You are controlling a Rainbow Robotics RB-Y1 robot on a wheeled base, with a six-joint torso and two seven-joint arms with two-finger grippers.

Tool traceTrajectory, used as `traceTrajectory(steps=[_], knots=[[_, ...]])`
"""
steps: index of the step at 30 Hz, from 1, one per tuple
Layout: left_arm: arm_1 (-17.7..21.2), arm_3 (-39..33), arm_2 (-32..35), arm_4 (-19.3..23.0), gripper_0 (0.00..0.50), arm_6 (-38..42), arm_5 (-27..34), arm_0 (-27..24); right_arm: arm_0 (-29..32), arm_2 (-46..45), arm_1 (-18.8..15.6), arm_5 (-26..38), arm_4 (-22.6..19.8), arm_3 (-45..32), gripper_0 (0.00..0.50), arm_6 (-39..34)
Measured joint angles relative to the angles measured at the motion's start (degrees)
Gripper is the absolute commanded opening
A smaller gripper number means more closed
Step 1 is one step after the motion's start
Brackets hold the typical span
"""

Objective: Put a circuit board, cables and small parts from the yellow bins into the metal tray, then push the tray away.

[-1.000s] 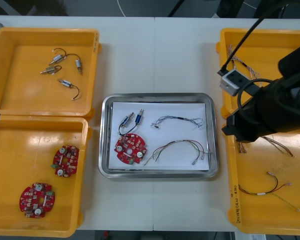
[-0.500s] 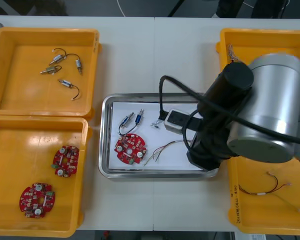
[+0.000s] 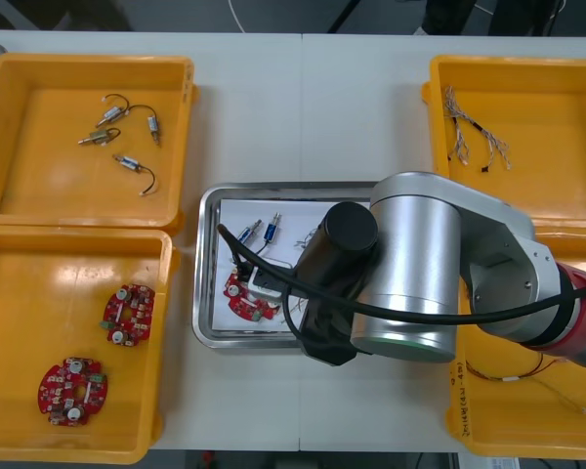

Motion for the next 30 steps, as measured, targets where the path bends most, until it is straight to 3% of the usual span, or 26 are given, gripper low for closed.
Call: traceTrajectory(steps=[5,14,30], knots=[[0.0,0.0,0.0,0.0,0.500,0.0,0.0,0.0,-1.4,4.7,0.0,-3.7,0.3,2.2,0.500,0.0],[0.0,0.0,0.0,0.0,0.500,0.0,0.0,0.0,-4.4,13.2,0.0,-4.7,3.3,3.6,0.500,0.0],[0.0,0.0,0.0,0.0,0.500,0.0,0.0,0.0,-5.0,17.4,2.2,-7.2,7.5,7.3,0.500,0.0]])
